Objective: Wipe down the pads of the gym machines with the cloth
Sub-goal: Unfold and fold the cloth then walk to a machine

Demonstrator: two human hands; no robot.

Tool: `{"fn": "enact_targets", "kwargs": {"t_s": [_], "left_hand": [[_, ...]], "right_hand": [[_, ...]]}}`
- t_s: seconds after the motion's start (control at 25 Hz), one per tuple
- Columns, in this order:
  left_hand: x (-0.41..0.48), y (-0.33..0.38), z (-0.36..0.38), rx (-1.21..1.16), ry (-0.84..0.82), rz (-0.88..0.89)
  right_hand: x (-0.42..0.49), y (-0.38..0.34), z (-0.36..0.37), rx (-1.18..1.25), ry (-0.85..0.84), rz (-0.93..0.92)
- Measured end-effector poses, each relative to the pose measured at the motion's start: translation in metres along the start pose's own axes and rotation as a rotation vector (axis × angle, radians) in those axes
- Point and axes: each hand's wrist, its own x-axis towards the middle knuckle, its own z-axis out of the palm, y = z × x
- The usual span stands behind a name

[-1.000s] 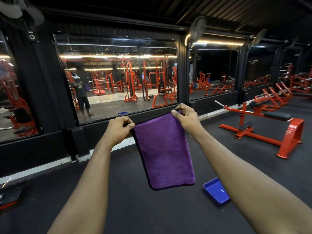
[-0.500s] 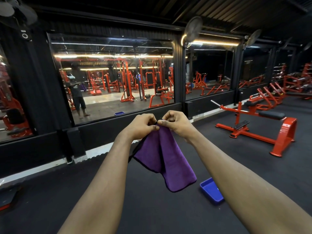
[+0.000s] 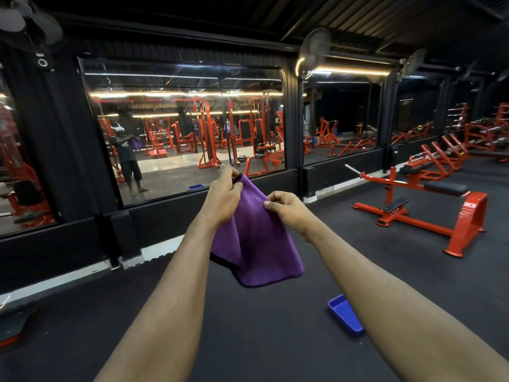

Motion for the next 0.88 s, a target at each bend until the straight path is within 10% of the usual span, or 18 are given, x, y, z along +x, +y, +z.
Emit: {"fn": "enact_targets", "kwargs": {"t_s": [0.36,0.88], "left_hand": [[-0.003,-0.012,-0.017,0.013,0.429,-0.010],[-0.023,-0.025,-0.031,0.055,0.823,-0.156]], "right_hand": [[0.000,0.024,-0.007,-0.039,-0.263,0.032],[0.013,0.032,-0.010,-0.228,0.340,0.051]]}}
